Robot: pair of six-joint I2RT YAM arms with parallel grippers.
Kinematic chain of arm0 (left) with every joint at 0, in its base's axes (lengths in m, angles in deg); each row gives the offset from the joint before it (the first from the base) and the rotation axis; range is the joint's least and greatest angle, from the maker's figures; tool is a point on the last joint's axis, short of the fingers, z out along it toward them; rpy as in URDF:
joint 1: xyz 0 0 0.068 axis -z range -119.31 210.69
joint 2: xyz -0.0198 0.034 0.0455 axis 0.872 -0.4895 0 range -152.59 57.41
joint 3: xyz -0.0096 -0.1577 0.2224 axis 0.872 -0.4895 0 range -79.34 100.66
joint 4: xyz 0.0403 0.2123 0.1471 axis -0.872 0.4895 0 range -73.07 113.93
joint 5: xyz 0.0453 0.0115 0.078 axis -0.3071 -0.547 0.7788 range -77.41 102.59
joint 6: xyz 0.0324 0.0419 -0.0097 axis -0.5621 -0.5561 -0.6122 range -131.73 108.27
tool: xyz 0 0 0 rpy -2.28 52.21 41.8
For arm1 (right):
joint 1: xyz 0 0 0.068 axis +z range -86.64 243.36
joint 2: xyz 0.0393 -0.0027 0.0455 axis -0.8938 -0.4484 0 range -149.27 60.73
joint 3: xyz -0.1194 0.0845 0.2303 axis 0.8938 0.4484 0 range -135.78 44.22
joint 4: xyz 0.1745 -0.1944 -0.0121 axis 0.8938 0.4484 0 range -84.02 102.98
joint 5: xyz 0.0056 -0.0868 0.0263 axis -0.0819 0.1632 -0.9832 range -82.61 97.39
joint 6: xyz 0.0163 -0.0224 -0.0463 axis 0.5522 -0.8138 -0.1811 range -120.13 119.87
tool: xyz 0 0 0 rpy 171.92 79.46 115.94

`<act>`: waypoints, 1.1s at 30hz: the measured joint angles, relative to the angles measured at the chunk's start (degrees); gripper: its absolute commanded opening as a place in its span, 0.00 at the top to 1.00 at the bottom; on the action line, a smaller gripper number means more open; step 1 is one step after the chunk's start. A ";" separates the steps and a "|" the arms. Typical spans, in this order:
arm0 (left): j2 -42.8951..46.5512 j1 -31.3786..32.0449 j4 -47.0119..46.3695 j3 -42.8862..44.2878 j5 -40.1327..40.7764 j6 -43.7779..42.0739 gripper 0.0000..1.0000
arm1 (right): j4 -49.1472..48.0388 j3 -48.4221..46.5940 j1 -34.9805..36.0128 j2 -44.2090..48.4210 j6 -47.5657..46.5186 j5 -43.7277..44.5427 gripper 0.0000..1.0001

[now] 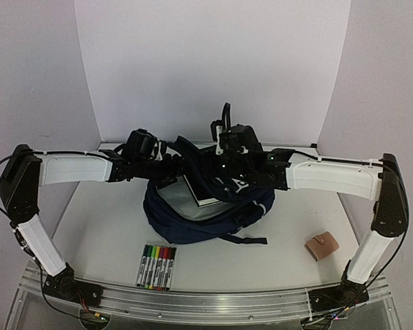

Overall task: Pack the student bag
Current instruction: Place the book in the student bag.

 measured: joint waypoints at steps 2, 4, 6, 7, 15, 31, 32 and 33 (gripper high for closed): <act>-0.04 1.34 0.65 -0.56 -0.10 0.36 0.54 | -0.10 0.00 -0.05 0.00 -0.04 0.06 1.00; -0.32 2.65 0.88 -0.72 -0.26 0.69 0.59 | -0.11 0.00 -0.06 0.00 -0.11 0.09 1.00; -0.77 3.70 0.81 -0.73 -0.31 1.32 0.62 | -0.10 0.02 0.00 0.00 -0.22 0.08 1.00; -1.10 4.12 0.60 -0.73 -0.37 1.53 0.65 | -0.10 0.03 -0.01 0.00 -0.24 0.09 1.00; -6.66 5.03 -2.44 -0.41 -0.77 3.27 0.69 | -0.18 0.24 0.00 0.02 -0.46 0.08 1.00; -17.27 6.47 -12.99 6.76 -0.89 4.29 0.79 | -1.44 1.83 -0.03 1.03 -0.42 0.58 1.00; -18.30 6.51 -13.79 7.63 -0.87 4.18 0.79 | -1.56 1.95 -0.04 1.09 -0.37 0.70 1.00; -19.43 6.53 -14.63 8.72 -0.85 4.02 0.79 | -1.78 2.16 -0.05 1.22 -0.32 1.00 1.00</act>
